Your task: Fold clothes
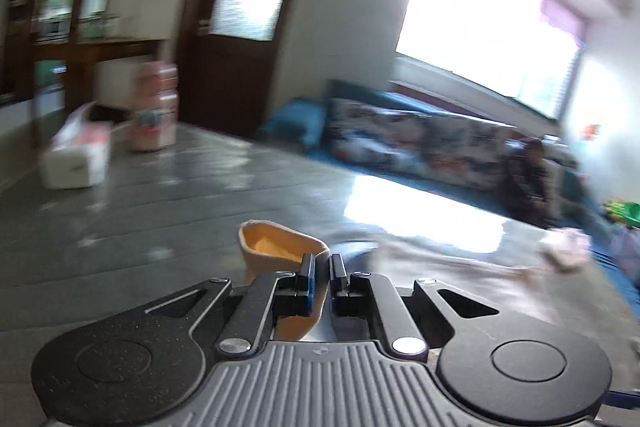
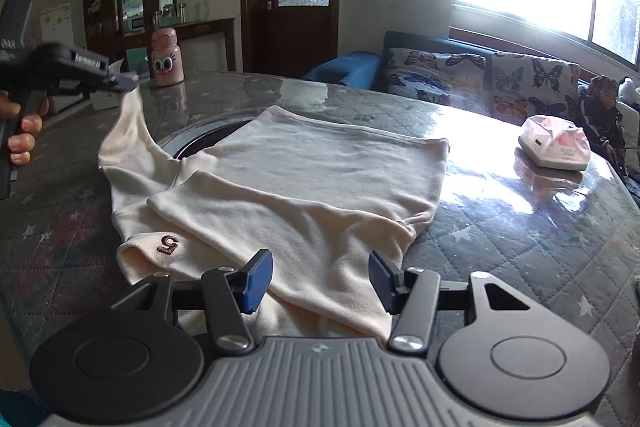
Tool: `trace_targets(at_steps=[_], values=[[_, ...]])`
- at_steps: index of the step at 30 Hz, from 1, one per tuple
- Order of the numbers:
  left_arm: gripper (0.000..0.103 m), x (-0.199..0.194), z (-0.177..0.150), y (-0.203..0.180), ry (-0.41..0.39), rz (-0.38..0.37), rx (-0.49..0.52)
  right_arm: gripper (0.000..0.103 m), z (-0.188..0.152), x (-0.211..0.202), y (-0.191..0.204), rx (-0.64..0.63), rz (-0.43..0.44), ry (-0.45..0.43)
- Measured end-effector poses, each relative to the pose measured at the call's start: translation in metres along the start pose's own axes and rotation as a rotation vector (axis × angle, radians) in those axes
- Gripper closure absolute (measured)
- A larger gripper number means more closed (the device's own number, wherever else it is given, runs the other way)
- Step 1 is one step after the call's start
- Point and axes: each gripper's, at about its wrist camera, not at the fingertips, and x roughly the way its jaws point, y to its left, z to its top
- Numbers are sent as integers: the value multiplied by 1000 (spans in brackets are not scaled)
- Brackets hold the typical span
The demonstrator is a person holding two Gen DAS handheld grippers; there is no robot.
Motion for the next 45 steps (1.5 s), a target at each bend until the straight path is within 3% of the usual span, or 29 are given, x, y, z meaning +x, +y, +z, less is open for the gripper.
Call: trace_targets(at_steps=[9,13,17,21,25,30,33,43,45], values=[[96,-6,-17,-113,43,-313,134,49,-11,-10,-20,52,-31,-16],[96,1,-36,-145,84,-400,175,49,-17,-14,-29,82,-48,-17],[95,2,-52,-158,123,-428,237,49,-19,-19,-35,101,-57,-20],[93,0,-55,-133,127,-366,297,50,-13,-18,-37,107,-30,-20],[90,-6,-59,-97,124,-259,328,56,-2,-7,-30,103,49,2],[76,-19,-63,-51,110,-137,314,71,18,16,-12,86,156,33],[71,-25,-67,-26,106,-68,292,73,31,38,-2,108,212,67],[62,-31,-81,18,142,4,224,74,40,93,27,163,204,169],[60,-29,-81,19,142,3,216,91,41,93,33,139,186,168]])
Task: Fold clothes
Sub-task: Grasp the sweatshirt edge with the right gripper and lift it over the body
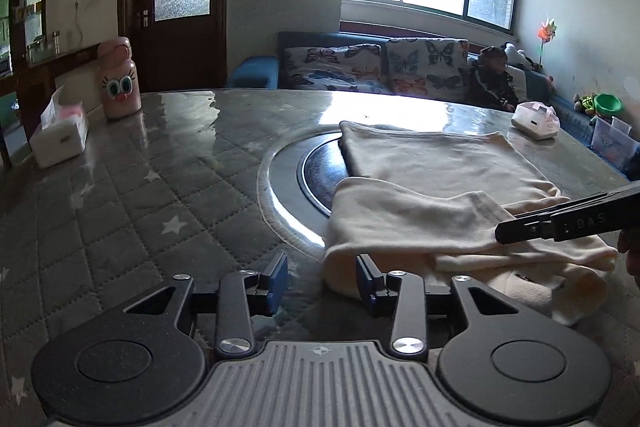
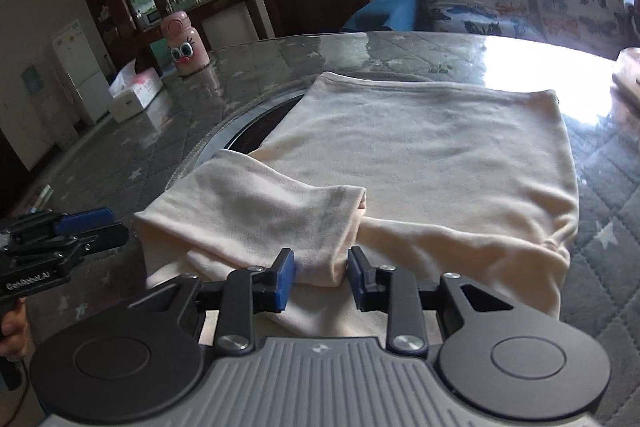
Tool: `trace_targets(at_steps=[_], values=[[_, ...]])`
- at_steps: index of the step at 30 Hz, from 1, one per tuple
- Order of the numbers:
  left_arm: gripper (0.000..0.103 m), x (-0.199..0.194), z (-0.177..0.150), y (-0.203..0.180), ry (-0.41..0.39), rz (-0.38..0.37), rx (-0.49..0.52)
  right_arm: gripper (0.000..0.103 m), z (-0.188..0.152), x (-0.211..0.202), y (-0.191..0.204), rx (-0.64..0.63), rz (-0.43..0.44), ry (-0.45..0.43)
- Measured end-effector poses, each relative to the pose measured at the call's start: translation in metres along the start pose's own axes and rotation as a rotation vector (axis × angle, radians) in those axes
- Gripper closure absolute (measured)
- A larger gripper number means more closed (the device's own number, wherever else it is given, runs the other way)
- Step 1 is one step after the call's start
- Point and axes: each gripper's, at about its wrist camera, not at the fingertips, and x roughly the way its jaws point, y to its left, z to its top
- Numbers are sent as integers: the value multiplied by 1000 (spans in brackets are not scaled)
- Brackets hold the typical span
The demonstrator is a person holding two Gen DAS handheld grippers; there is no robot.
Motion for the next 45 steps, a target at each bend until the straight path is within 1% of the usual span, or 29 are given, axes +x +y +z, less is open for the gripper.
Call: trace_targets(at_steps=[2,3,8,11,19,22,23,25,27,28,34,37,39,40,41,44,45], values=[[59,3,0,-1,1,-8,-8,98,3,-3,7,-37,-21,-8],[57,4,1,-2,2,-12,-10,99,4,-5,10,-53,-31,-14],[54,8,0,-14,2,-37,11,99,19,-30,27,-202,-122,-90],[53,11,-1,-23,3,-49,26,99,32,-45,34,-272,-158,-129],[53,24,-5,-39,15,-34,94,99,56,-73,47,-396,-226,-200],[54,28,-7,-40,22,-17,114,99,58,-85,47,-412,-248,-233],[54,29,-7,-39,28,-18,110,99,57,-89,46,-411,-257,-244],[59,30,-7,-38,31,-23,101,99,55,-96,42,-400,-274,-259],[70,28,-7,-39,29,-28,108,99,49,-102,34,-377,-290,-261],[71,27,-8,-39,28,-29,115,99,44,-103,30,-365,-298,-258],[71,23,-11,-45,20,-13,168,99,5,-92,2,-271,-325,-170],[71,23,-11,-47,24,-8,192,99,-21,-77,-15,-193,-313,-101],[71,22,-10,-47,30,-8,204,99,-35,-69,-20,-168,-295,-54],[71,21,-10,-47,35,-9,212,97,-40,-67,-21,-162,-292,-40],[68,20,-10,-47,40,-10,222,95,-43,-67,-22,-158,-292,-36],[68,13,-11,-44,56,-18,254,88,-46,-77,-26,-140,-276,-44],[68,9,-12,-42,59,-20,263,88,-44,-81,-27,-136,-276,-52]])
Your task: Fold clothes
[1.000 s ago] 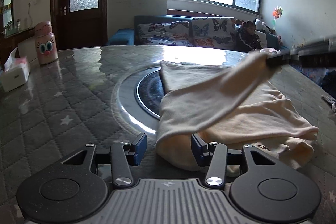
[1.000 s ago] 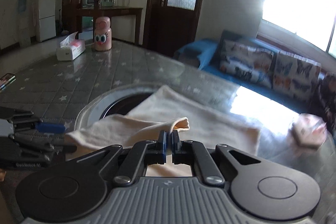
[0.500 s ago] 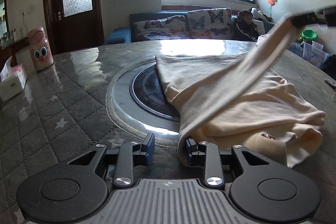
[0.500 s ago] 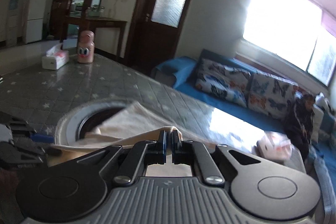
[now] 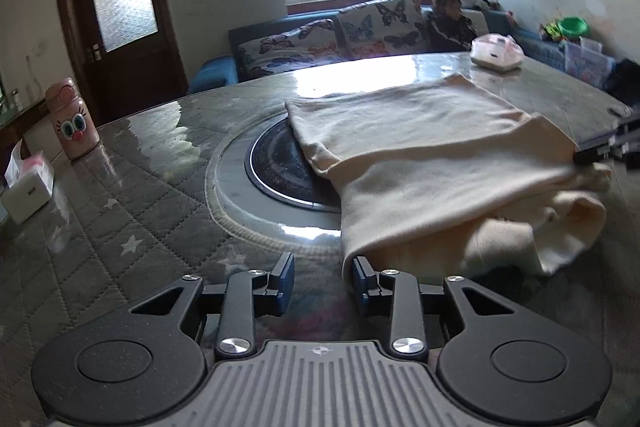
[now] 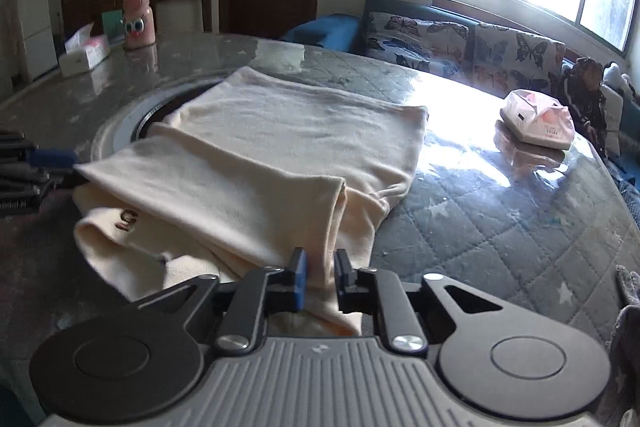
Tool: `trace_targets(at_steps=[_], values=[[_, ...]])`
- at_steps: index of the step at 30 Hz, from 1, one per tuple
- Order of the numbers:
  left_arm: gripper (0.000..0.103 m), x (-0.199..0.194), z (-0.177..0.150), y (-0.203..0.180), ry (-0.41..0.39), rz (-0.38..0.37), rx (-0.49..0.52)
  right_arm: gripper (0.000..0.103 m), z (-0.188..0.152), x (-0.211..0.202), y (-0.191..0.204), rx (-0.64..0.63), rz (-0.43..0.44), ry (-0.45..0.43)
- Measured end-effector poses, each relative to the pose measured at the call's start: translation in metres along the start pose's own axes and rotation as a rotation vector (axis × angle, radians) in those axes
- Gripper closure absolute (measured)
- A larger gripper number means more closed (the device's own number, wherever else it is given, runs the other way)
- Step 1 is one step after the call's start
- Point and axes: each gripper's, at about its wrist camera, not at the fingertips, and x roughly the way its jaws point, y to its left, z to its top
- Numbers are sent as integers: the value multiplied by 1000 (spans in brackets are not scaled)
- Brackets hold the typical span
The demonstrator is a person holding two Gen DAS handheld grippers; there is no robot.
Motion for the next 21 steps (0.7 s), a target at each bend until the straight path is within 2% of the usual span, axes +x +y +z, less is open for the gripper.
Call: trace_targets(at_steps=[3,6,11,15,21], values=[[68,-9,-1,8,10,-2,12,88,6,-6,-6,-1,-14,-29],[68,-18,7,20,6,-22,-21,88,15,-7,-10,4,-9,-71],[70,-21,35,24,-51,-66,-58,88,32,11,2,-27,31,-111],[70,-1,58,13,-84,-152,-88,88,36,32,7,-29,44,-93],[71,46,74,-13,-57,-232,-85,88,30,45,2,-8,33,-63]])
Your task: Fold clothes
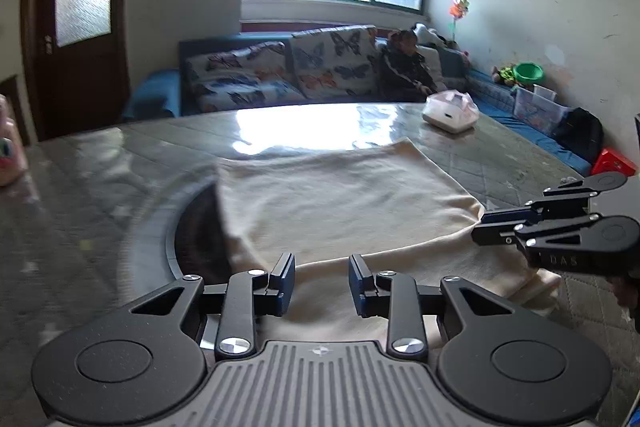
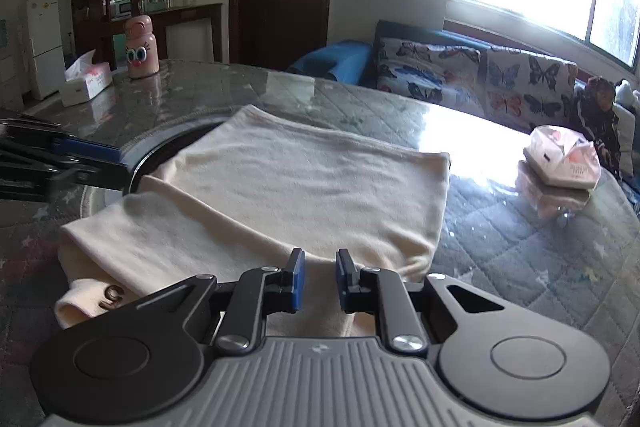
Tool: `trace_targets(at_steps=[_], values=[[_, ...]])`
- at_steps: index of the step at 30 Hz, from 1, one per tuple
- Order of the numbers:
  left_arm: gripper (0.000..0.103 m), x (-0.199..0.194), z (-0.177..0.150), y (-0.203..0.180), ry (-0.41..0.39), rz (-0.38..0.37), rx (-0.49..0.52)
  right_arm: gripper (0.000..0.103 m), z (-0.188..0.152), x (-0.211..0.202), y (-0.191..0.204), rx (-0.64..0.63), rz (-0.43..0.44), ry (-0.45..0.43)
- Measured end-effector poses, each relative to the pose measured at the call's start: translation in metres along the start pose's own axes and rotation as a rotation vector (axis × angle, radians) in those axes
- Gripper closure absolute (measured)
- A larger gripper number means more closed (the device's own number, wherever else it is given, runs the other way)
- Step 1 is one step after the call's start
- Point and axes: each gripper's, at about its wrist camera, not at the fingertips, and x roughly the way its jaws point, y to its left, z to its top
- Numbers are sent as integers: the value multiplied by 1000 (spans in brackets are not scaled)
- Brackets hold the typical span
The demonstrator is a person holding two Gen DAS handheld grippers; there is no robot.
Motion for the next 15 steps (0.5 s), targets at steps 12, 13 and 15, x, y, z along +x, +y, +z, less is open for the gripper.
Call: trace_targets(at_steps=[12,13,15], values=[[70,20,-10,3,51,23,22,88,-12,-14,-4,-25,2,-4],[70,15,-11,-1,43,19,35,88,-13,-17,-2,-30,10,-7],[70,9,-12,-8,32,12,77,88,-19,-21,3,-49,25,0]])
